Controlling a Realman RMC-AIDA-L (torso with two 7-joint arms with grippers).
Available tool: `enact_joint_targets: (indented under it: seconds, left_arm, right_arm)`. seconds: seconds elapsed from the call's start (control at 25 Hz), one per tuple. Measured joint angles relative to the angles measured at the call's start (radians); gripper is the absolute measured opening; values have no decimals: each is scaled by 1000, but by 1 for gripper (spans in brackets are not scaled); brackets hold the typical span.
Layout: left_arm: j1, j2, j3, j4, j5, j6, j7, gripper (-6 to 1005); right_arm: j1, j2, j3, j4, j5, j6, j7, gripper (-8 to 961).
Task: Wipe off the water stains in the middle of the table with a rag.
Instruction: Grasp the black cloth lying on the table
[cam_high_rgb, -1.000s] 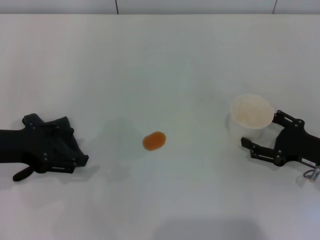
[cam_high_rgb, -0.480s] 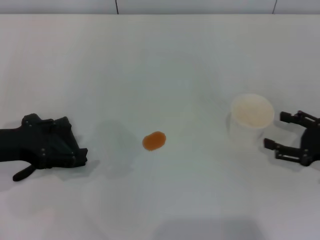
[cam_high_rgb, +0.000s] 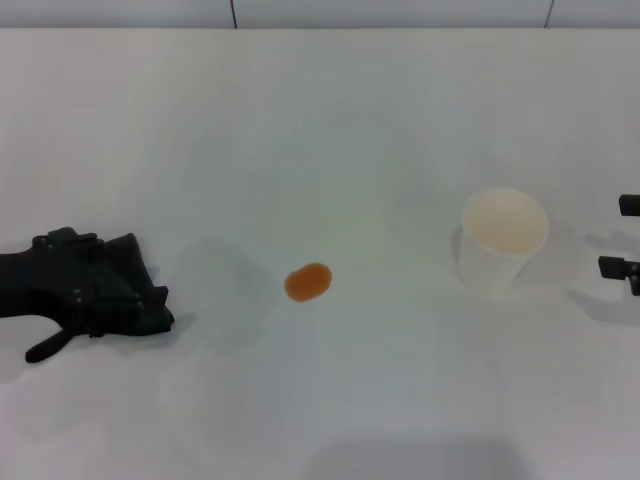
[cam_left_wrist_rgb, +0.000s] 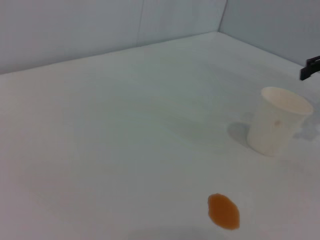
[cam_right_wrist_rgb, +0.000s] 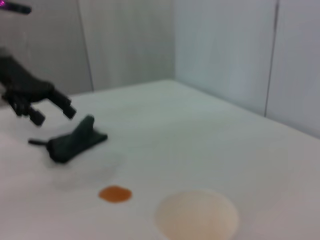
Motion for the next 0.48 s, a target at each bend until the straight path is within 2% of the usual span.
enact_joint_targets:
  seconds: [0.08,0.2,0.36,0.48]
  left_arm:
    - [-8,1,3,0,2,1,-12,874]
    - [-25,7,7,0,10,5,-35,874]
    - [-57,23,8,11,50,35,-70,874]
    - [-104,52,9,30,122,83,-124,874]
  right_arm:
    - [6,45,132,-143,-175,-95,109,842]
    - [61,95,259,-283,-365,-231,225,841]
    - [136,114,297,-372,-460,-340,319,841]
    - [169,116,294,-392,-471,-366,360,842]
